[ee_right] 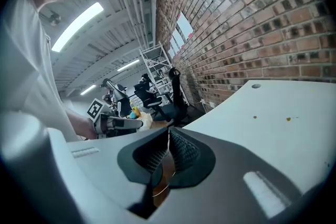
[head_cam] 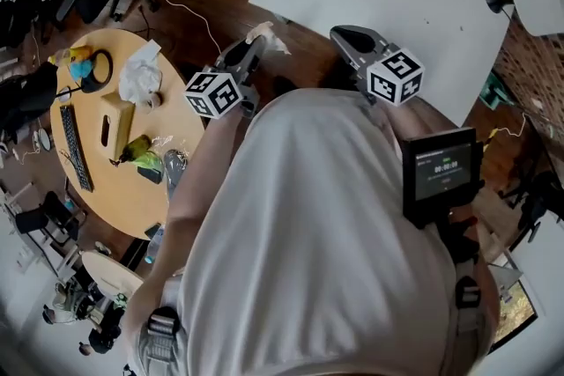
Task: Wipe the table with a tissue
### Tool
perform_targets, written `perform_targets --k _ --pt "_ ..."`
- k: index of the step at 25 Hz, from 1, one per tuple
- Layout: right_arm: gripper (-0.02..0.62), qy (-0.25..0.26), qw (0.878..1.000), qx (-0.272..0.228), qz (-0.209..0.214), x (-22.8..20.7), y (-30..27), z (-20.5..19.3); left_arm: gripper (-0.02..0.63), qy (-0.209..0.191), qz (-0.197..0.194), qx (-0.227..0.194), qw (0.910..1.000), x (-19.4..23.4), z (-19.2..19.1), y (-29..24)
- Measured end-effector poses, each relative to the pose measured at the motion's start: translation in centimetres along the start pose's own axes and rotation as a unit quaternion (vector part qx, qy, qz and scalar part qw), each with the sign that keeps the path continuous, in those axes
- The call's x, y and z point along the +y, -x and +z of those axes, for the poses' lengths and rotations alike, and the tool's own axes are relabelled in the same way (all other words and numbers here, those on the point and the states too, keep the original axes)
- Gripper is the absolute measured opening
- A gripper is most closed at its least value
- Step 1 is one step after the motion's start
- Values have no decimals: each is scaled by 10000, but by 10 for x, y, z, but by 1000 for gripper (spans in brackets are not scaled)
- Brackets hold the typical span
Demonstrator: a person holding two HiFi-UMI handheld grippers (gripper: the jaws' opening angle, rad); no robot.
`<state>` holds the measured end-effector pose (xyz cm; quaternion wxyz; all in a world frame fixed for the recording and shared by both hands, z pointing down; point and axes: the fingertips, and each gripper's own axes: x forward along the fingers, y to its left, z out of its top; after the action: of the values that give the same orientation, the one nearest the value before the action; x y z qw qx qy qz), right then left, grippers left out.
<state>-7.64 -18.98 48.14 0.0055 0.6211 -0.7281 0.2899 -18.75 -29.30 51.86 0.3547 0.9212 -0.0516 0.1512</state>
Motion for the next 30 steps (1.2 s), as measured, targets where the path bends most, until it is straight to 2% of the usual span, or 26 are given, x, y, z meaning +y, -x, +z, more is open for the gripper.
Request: perform_targets --k 6,10,19,30 --pt "14 -29 9994 -223 -258 -45 30 15 63 -266 -152 199 9993 -27 17 -55" --pt "14 -147 9986 -314 -393 -73 61 20 63 -388 -251 384 9982 -52 13 -94" --pt "14 -225 9975 -457 -489 -146 129 35 60 -581 -209 754 9952 -111 6 -184" --pt "14 -577 9916 -787 -845 -174 147 15 58 -1076 -114 1174 9872 -104 -8 -214"
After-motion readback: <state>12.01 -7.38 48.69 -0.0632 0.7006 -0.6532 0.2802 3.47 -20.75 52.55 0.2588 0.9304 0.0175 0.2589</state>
